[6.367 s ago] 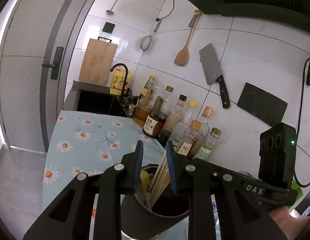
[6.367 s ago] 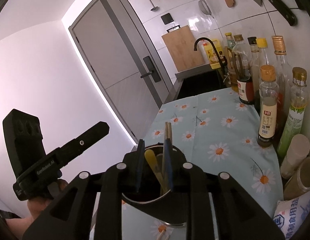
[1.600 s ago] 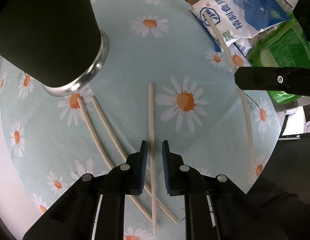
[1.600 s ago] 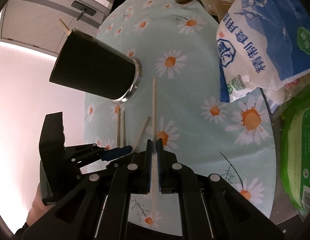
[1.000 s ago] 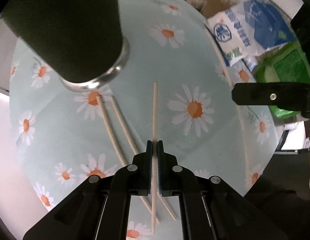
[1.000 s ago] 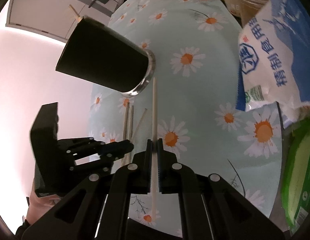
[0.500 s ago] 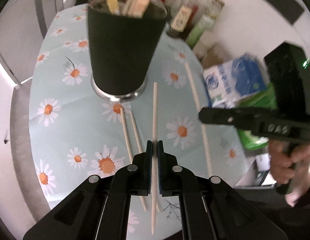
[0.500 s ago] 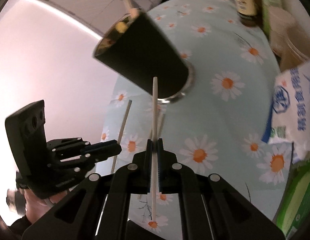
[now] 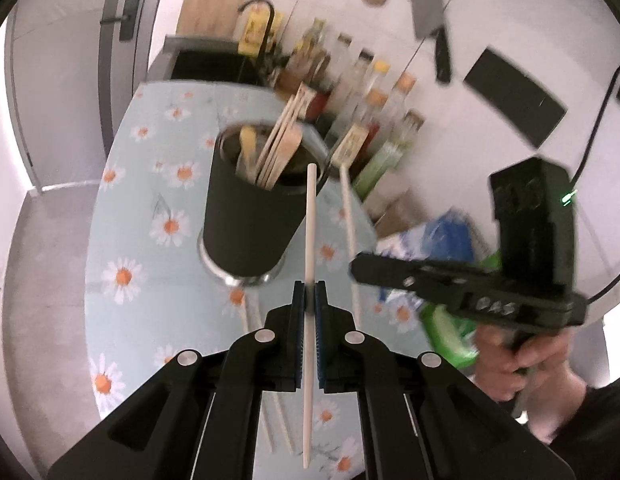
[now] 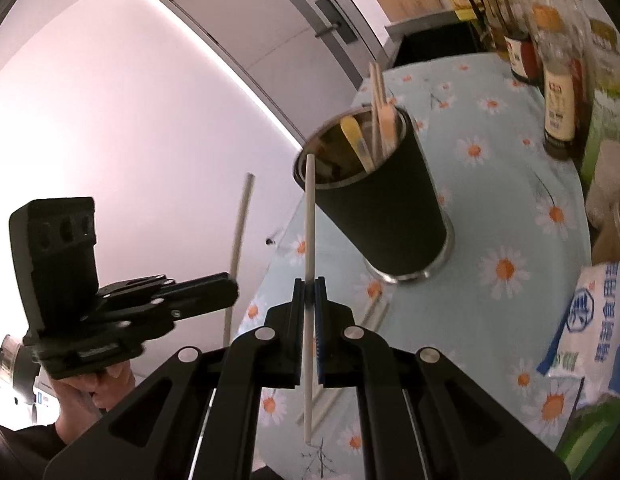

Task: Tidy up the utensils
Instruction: 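Carry both chopsticks up and over the black holder, then lower both chopsticks into the black holder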

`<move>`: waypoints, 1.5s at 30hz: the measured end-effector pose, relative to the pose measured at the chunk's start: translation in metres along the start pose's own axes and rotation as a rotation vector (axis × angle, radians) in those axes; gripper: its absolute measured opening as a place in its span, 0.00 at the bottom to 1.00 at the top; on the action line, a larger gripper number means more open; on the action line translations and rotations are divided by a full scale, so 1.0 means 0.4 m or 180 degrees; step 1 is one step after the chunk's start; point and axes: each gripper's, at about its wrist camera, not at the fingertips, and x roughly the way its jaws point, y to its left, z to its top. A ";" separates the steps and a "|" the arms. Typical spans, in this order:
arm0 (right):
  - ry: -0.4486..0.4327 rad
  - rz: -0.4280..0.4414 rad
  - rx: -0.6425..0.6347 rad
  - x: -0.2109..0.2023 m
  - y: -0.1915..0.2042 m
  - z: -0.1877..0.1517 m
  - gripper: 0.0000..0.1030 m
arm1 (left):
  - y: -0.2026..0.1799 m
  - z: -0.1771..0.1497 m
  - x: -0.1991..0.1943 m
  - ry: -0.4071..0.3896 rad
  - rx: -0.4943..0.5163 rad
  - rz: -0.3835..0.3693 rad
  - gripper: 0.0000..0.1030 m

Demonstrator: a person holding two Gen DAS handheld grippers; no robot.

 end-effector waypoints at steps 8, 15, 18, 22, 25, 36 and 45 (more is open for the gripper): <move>-0.0368 0.0048 0.0054 -0.018 -0.018 0.063 0.06 | -0.003 0.060 -0.038 -0.0480 0.0096 -0.0194 0.04; -0.0740 0.0058 0.0008 -0.056 -0.022 0.124 0.06 | 0.022 0.104 -0.048 -0.0851 0.0054 -0.0353 0.04; -0.0928 0.0072 -0.0034 -0.074 -0.019 0.149 0.06 | 0.030 0.123 -0.049 -0.0986 0.0045 -0.0355 0.04; -0.1143 0.0121 -0.0077 -0.097 -0.014 0.178 0.06 | 0.046 0.151 -0.054 -0.1217 -0.0013 -0.0384 0.04; -0.1304 0.0106 -0.0127 -0.108 -0.009 0.194 0.06 | 0.048 0.174 -0.044 -0.1285 0.0020 -0.0419 0.04; -0.1631 0.0017 -0.0248 -0.127 -0.007 0.251 0.06 | 0.052 0.235 -0.020 -0.1652 0.0032 -0.0341 0.04; -0.1751 -0.0063 -0.0300 -0.115 -0.010 0.290 0.06 | 0.063 0.267 -0.026 -0.2053 -0.0043 -0.0305 0.04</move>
